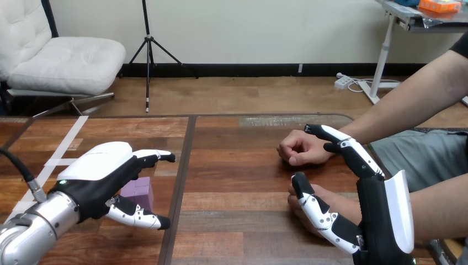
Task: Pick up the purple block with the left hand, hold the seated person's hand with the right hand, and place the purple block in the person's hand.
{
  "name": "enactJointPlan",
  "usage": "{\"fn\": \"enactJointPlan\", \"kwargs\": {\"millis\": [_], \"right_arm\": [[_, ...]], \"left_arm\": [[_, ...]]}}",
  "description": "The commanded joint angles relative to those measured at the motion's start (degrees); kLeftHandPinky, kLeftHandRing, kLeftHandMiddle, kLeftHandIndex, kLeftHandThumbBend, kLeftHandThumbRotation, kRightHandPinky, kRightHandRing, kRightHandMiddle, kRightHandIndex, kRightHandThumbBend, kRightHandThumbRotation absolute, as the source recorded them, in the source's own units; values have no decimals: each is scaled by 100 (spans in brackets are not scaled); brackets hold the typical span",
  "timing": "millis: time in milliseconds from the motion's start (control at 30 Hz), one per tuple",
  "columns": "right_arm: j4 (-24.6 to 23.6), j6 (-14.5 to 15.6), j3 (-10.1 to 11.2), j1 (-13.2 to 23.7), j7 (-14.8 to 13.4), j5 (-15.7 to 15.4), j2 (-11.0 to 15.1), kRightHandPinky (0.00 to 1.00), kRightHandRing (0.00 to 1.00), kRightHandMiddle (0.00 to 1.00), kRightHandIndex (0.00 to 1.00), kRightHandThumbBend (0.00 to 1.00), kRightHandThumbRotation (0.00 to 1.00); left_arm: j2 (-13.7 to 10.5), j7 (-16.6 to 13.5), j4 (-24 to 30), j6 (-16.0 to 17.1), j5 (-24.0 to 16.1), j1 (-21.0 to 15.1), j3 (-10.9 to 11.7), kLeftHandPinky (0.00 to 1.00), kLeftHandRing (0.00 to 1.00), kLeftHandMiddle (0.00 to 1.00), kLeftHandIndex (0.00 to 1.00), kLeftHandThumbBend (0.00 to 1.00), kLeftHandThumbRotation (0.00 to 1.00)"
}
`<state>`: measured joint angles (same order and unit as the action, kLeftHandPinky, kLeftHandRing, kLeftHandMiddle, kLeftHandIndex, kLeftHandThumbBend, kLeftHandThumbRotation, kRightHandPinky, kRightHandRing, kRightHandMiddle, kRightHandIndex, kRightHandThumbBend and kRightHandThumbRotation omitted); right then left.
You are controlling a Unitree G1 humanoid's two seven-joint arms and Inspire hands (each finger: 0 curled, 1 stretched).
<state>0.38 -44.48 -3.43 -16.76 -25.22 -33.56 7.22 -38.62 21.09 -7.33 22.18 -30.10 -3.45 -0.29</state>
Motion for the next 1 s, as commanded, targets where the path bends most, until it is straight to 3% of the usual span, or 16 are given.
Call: {"fn": "enactJointPlan", "kwargs": {"millis": [0, 533, 967], "right_arm": [[-98, -94, 67, 246, -14, 115, 42, 72, 78, 78, 75, 41, 40], [-126, -71, 91, 234, -14, 40, 74, 71, 78, 78, 75, 41, 42], [-142, -47, 100, 208, 29, 101, 73, 71, 78, 77, 75, 41, 42]], "left_arm": [[-193, -52, -218, 64, 16, -464, -84, 69, 83, 88, 85, 80, 28], [-262, -175, -593, 263, 75, -636, -184, 73, 85, 88, 86, 76, 29], [-261, -568, -693, 335, -85, -624, -173, 76, 88, 91, 88, 74, 31]]}}
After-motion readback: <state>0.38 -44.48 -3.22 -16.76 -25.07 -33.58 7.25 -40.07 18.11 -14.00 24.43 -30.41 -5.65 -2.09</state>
